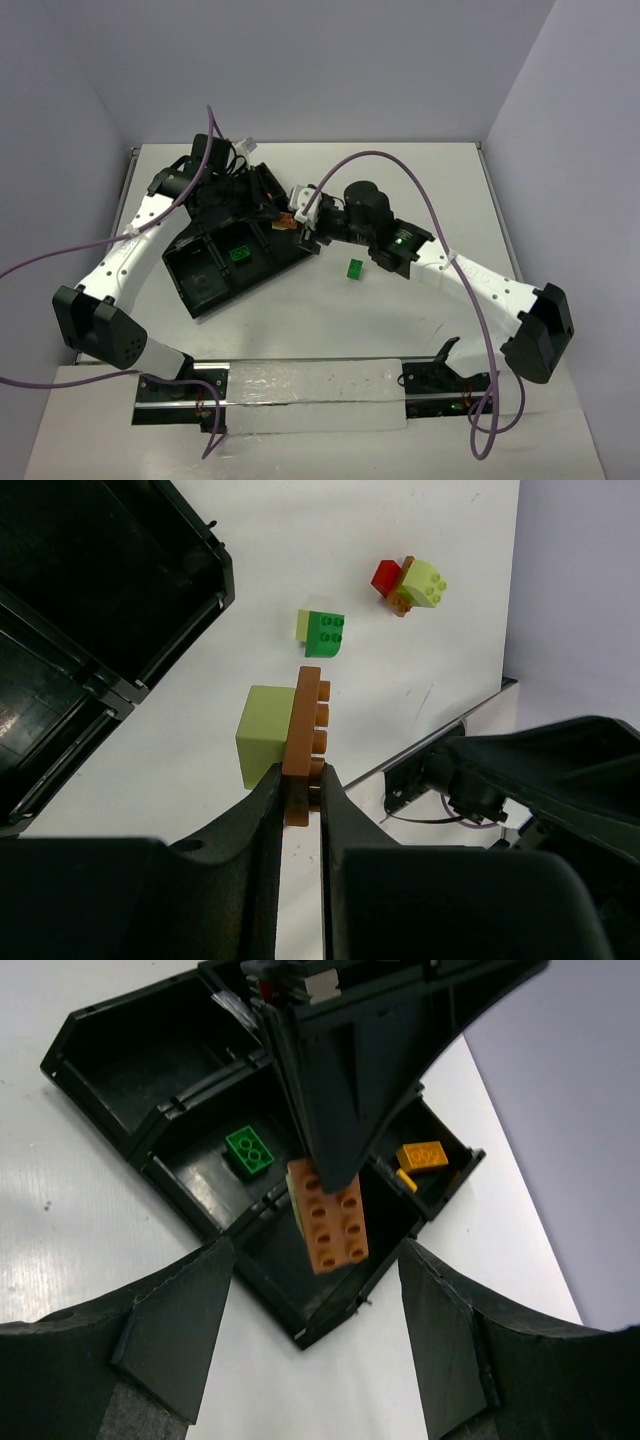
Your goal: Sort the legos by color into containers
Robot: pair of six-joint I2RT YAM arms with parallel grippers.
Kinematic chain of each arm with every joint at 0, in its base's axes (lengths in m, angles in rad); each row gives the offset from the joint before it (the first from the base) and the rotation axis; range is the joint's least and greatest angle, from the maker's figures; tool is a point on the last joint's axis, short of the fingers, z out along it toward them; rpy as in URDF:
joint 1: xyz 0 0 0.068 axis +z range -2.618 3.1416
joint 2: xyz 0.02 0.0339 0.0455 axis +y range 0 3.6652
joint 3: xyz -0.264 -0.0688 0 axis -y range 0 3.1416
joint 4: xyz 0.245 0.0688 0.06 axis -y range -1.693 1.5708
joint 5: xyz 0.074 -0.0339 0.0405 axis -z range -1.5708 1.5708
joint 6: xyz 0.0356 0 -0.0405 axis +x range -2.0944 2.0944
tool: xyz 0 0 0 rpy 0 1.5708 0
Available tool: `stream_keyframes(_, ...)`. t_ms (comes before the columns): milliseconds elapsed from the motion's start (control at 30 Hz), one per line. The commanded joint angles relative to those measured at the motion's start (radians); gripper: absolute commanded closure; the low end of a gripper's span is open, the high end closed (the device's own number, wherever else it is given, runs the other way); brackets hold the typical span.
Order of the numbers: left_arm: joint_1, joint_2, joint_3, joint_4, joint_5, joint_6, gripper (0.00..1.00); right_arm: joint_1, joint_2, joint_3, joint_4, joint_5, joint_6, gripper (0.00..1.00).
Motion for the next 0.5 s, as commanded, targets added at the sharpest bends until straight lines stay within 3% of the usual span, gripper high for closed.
stream_keyframes(0, -0.002, -0.054, 0.037, -0.002, 0.026, 0.019, 1.0, 0.007, 0.076, 0.079, 0.075, -0.075, -0.054, 0.27)
stream_keyframes(467, -0.002, -0.077, 0.041, -0.016, 0.023, 0.041, 1.0, 0.004, 0.172, 0.12, 0.046, -0.113, -0.059, 0.28)
